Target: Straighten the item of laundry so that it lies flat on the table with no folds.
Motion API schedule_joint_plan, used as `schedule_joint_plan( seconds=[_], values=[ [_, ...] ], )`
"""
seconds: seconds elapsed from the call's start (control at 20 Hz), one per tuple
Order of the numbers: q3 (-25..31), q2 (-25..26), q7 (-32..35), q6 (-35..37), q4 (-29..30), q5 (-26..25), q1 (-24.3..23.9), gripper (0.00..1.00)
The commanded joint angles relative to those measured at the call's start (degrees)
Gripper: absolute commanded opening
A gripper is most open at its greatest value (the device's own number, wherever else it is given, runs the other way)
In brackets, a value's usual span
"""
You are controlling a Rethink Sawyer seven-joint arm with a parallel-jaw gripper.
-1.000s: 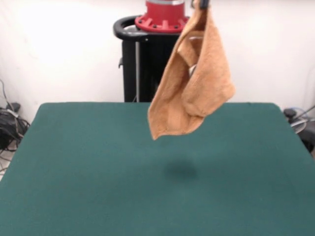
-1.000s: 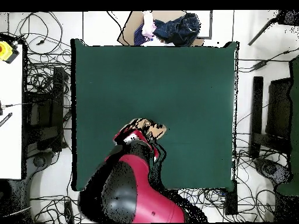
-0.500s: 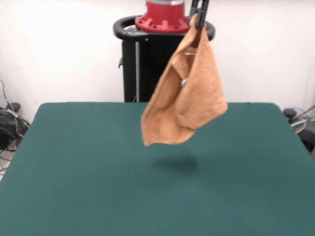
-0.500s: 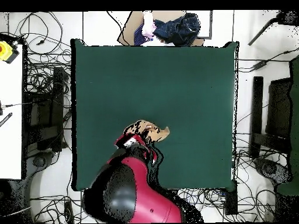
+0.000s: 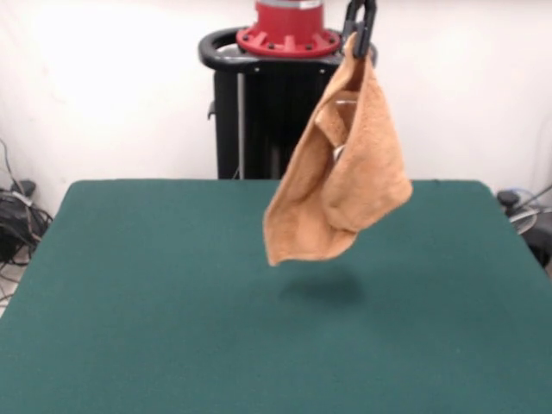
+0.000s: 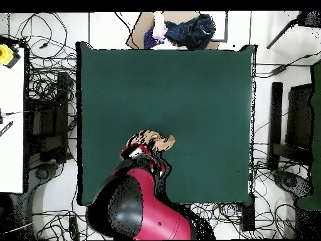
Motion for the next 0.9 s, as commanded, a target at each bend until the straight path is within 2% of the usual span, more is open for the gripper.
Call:
schedule_joint_plan(
  seconds=[0.05,0.3,0.4,0.45,0.5,0.7,0.8,0.9],
  values=[
    [6.3,1.0,7.8,3.2,4.9,-1.1,-1.1,0.00],
    [8.8,0.2,6.2,2.0,6.2,-0.5,-3.5,0.00],
    [12.6,-1.1,8.2,1.5,9.7,4.1,-5.6,0.00],
    [16.7,-2.6,10.0,1.0,13.5,9.9,-7.5,0.00],
    [17.3,-2.9,12.0,-0.3,14.6,10.9,-7.4,0.00],
    [14.2,-2.8,6.2,1.3,11.8,4.8,-9.0,0.00],
    [15.6,-3.4,2.7,0.3,12.0,3.1,-12.0,0.00],
    [15.1,-3.7,2.1,1.0,11.0,1.2,-12.5,0.00]
  ],
)
